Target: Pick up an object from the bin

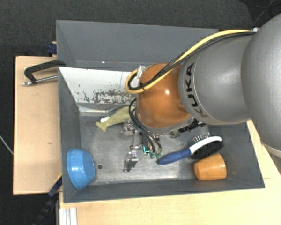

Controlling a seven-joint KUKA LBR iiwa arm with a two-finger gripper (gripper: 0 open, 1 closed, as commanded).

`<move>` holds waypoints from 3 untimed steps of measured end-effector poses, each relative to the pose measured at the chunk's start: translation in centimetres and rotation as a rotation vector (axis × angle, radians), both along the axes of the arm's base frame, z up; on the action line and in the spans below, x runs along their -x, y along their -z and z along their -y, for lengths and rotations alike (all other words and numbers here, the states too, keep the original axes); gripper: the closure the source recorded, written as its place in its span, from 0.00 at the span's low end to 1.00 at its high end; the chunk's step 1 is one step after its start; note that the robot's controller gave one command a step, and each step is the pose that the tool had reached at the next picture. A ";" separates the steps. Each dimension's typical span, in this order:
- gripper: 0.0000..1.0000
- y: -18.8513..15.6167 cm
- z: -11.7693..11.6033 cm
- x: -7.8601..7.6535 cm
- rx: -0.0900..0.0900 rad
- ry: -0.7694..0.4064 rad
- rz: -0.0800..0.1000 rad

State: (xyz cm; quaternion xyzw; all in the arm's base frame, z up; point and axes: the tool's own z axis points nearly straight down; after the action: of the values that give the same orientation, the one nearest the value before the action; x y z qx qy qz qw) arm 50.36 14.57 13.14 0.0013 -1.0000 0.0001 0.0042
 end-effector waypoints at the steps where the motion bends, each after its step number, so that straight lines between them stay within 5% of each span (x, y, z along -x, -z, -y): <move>1: 0.00 2.2 5.2 -6.5 0.000 0.016 0.017; 2: 0.00 0.7 5.6 -8.9 -0.002 0.059 0.017; 3: 0.00 0.8 1.1 -9.7 -0.004 0.133 0.015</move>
Offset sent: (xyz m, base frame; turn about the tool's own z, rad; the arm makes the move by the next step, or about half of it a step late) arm 0.0609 -0.0486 -0.0220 0.0104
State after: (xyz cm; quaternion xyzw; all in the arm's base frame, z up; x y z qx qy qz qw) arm 60.07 13.43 12.30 -0.0653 -0.9979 -0.0023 -0.0031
